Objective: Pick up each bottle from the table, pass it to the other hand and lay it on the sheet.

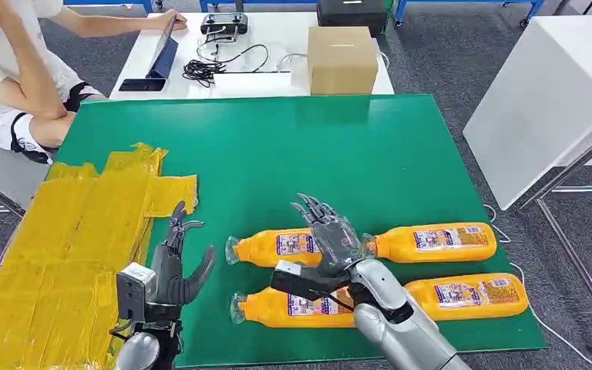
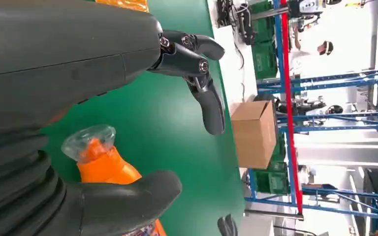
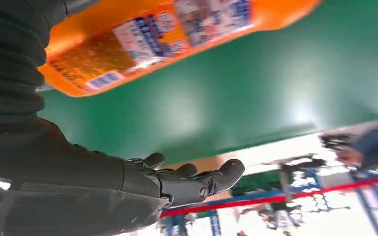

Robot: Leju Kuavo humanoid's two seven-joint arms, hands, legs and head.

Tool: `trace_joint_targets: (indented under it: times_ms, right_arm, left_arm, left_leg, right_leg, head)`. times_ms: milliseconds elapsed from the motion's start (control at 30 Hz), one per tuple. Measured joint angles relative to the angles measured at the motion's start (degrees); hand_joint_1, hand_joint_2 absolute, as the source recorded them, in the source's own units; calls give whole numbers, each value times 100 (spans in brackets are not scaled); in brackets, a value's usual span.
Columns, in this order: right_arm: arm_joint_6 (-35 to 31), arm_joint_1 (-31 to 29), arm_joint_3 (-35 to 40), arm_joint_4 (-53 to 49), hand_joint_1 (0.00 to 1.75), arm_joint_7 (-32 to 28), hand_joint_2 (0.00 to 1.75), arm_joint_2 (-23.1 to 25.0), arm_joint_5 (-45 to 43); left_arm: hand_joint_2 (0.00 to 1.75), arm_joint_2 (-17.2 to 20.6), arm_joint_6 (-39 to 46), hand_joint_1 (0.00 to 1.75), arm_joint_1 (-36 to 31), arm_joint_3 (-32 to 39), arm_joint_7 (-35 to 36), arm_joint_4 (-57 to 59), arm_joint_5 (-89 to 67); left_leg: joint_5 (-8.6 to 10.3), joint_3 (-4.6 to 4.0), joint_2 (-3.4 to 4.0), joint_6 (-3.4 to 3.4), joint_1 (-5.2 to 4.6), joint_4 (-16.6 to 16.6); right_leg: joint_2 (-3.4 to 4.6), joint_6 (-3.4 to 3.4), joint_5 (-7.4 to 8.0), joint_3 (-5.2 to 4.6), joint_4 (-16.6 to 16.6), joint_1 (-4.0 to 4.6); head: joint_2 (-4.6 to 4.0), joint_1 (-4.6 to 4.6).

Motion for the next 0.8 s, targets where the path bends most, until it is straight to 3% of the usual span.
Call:
trace_joint_targets:
  times_ms: [367, 800]
  right_arm:
    - [-135, -467, 2, 1506, 0, 451, 175, 260, 765]
    - [-133, -656, 7, 2040, 0, 477, 175, 439, 838]
  left_arm:
    - [175, -92, -28, 0, -70, 7, 87, 76, -26]
    - [175, -96, -28, 0, -113, 7, 96, 103, -31]
  left_leg:
    - [1, 3, -1, 0, 0, 1]
    - [1, 3, 0, 0, 0, 1]
  right_leg:
    - [0, 0, 1, 3, 0, 0]
    - [0, 0, 0, 2, 0, 0]
  head:
    - [0, 0]
    - [0, 0]
